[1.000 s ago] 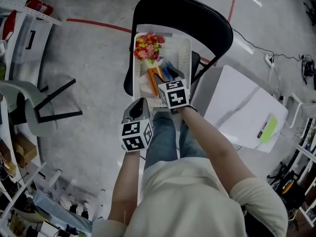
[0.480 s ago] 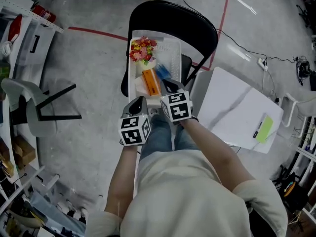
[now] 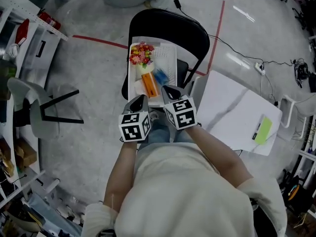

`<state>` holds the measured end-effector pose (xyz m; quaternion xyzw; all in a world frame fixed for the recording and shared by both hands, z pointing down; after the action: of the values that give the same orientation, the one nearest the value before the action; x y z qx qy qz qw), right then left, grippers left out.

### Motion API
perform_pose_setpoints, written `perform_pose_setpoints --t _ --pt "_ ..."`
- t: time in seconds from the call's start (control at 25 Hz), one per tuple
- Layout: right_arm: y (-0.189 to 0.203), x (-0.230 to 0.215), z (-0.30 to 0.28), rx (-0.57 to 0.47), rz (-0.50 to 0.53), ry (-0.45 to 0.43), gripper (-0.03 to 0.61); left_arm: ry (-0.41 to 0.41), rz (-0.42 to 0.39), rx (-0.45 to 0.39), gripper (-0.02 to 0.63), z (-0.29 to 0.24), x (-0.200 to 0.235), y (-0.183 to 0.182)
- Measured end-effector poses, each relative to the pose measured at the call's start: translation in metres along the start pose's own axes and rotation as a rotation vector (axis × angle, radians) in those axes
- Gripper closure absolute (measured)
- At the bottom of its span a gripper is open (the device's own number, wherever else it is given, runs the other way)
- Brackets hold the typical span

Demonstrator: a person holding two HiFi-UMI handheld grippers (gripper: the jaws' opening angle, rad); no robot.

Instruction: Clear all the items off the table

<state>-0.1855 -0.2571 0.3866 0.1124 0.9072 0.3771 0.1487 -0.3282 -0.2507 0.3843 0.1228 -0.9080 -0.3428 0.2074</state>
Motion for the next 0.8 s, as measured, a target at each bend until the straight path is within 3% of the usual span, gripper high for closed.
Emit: perform_pose_setpoints --t 0.48,0.8 --pt "-0.004 0.012 0.023 -0.042 -0.005 -0.041 0.58 0.049 -0.072 -0.057 0.606 0.01 -0.018 -0.021" --pt "-0.004 0.013 0.025 -0.054 -0.033 -0.025 0.58 0.075 -0.1 -0.039 0.606 0.008 -0.023 -0.022"
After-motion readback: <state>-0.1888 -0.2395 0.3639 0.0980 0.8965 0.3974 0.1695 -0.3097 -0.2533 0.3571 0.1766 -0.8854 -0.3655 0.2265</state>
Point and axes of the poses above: the fingertips, and each gripper's own axes: z backward along the fingers, x to its left, y out of its underside, the point moved 7 cm from there along z, backward along the fingers
